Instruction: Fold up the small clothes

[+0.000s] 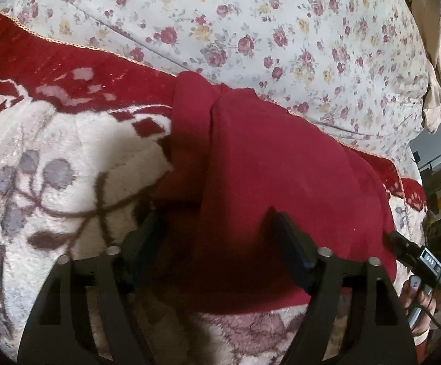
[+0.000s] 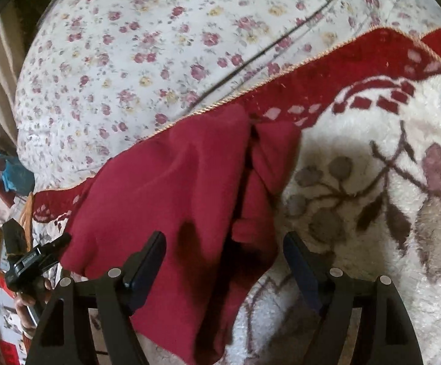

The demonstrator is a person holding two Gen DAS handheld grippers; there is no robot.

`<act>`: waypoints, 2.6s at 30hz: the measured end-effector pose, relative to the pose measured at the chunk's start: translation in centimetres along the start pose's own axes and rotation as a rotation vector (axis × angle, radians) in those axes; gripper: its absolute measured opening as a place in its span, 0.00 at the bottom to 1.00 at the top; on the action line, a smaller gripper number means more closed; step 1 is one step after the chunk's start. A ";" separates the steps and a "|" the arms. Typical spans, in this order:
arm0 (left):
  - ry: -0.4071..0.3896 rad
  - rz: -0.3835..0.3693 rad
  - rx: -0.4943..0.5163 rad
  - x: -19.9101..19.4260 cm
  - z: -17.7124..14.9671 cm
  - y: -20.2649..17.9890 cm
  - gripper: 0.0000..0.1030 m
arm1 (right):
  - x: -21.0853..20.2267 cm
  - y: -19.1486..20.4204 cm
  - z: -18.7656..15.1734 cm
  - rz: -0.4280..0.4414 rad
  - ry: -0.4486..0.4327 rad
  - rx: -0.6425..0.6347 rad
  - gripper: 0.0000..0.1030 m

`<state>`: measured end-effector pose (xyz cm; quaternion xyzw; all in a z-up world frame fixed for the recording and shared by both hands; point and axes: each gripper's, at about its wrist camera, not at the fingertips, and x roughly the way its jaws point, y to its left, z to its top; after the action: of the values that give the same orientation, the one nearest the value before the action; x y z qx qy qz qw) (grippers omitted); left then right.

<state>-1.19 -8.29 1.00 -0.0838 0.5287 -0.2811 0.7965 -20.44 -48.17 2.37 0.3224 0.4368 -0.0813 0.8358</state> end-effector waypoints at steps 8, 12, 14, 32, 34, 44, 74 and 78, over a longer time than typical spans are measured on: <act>0.000 -0.005 -0.028 0.2 0.3 0.2 0.78 | 2.3 0.4 1.6 0.023 0.013 -0.050 0.29; 0.004 -0.010 -0.051 0.2 0.4 0.3 0.78 | 0.5 5.0 3.5 -0.091 -0.080 -0.298 0.25; 0.007 0.008 -0.034 0.3 0.4 0.0 0.78 | 1.1 6.1 3.5 -0.182 -0.086 -0.390 0.25; -0.018 0.087 0.016 -0.5 -0.6 -1.6 0.14 | 0.3 4.6 -1.2 -0.020 0.018 -0.224 0.15; -0.027 0.087 0.024 -1.5 -0.9 -2.2 0.11 | -0.7 5.1 -1.0 -0.028 0.000 -0.247 0.14; 0.025 0.014 -0.046 -4.4 -2.3 0.3 0.09 | 0.2 2.8 0.3 -0.046 0.076 -0.185 0.14; -0.016 0.170 0.018 -2.2 -1.5 -0.2 0.60 | 20.0 28.3 2.6 -0.039 0.230 -0.597 0.50; -0.022 0.162 0.018 -2.1 -1.5 0.0 0.61 | 20.6 27.4 3.4 0.013 0.261 -0.553 0.56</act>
<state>-3.09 -6.88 2.02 -0.0366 0.5227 -0.2193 0.8230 5.79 -25.90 0.49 0.0931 0.5442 0.0881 0.8291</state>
